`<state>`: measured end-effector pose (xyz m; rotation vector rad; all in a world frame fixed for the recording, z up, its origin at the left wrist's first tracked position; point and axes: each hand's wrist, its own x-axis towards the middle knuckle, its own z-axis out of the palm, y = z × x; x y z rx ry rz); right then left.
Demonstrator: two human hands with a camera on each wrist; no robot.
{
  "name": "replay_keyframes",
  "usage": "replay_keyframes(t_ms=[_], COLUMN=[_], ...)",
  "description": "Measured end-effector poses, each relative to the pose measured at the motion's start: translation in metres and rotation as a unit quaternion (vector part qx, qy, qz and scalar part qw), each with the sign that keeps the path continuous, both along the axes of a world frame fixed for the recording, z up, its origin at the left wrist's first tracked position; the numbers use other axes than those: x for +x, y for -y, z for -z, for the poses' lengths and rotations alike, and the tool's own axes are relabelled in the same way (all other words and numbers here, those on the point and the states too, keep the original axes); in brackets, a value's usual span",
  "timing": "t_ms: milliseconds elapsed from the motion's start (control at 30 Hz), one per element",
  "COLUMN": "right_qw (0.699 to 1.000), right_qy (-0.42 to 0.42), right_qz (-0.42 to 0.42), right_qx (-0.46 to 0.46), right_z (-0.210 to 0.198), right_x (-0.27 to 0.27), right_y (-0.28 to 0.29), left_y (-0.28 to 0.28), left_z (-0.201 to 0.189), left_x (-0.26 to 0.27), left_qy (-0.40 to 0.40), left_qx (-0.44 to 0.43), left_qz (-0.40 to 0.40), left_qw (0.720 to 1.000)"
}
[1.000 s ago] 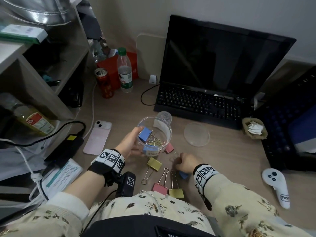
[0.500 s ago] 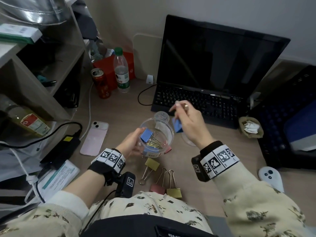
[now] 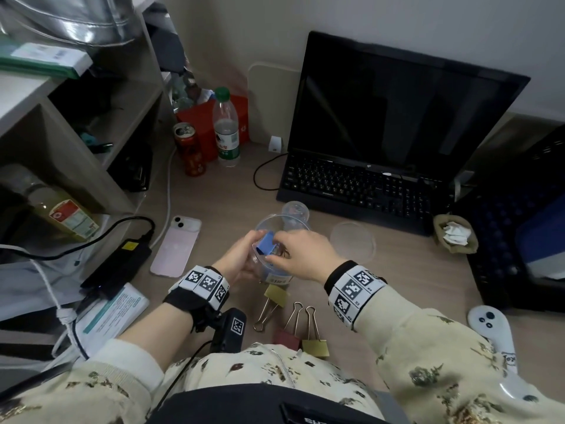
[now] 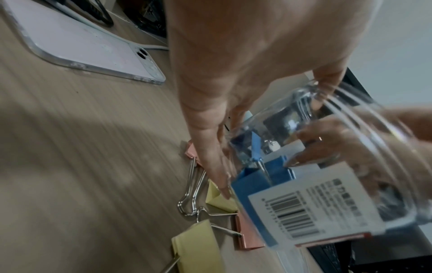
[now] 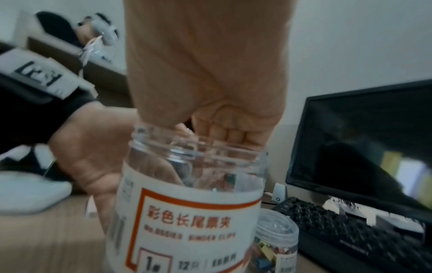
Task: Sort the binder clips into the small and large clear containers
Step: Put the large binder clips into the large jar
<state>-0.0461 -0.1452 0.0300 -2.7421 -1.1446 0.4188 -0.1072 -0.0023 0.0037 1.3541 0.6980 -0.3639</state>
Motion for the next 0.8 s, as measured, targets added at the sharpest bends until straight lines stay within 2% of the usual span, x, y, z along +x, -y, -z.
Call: replay_keyframes(t_ms=[67, 200, 300, 400, 500, 633, 800], right_qw=[0.998, 0.98, 0.956, 0.929, 0.934, 0.962, 0.963], right_qy=[-0.029, 0.014, 0.021, -0.023, -0.098, -0.165, -0.214], right_qz=[0.018, 0.059, 0.132, 0.211, 0.259, 0.214, 0.161], right_qx=[0.058, 0.189, 0.26, 0.302, 0.223, 0.051, -0.035], right_z=[-0.003, -0.009, -0.006, 0.005, 0.026, 0.055, 0.067], right_x=[-0.001, 0.005, 0.012, 0.014, 0.016, 0.01, -0.001], right_y=[0.003, 0.017, 0.029, 0.038, 0.044, 0.047, 0.038], left_y=[-0.003, -0.008, -0.017, -0.029, -0.042, -0.053, -0.057], left_z=[0.003, 0.009, 0.012, 0.016, 0.019, 0.018, 0.022], left_x=[-0.001, -0.004, -0.008, -0.012, -0.014, -0.014, -0.012], left_qy=[0.003, -0.003, -0.003, -0.022, -0.015, -0.004, -0.019], left_qx=[-0.005, -0.004, -0.022, -0.062, -0.053, -0.027, -0.038], left_qz=[-0.009, -0.007, -0.027, -0.086, -0.107, -0.103, -0.106], left_qw=[1.0, 1.0, 0.999, 0.994, 0.993, 0.994, 0.993])
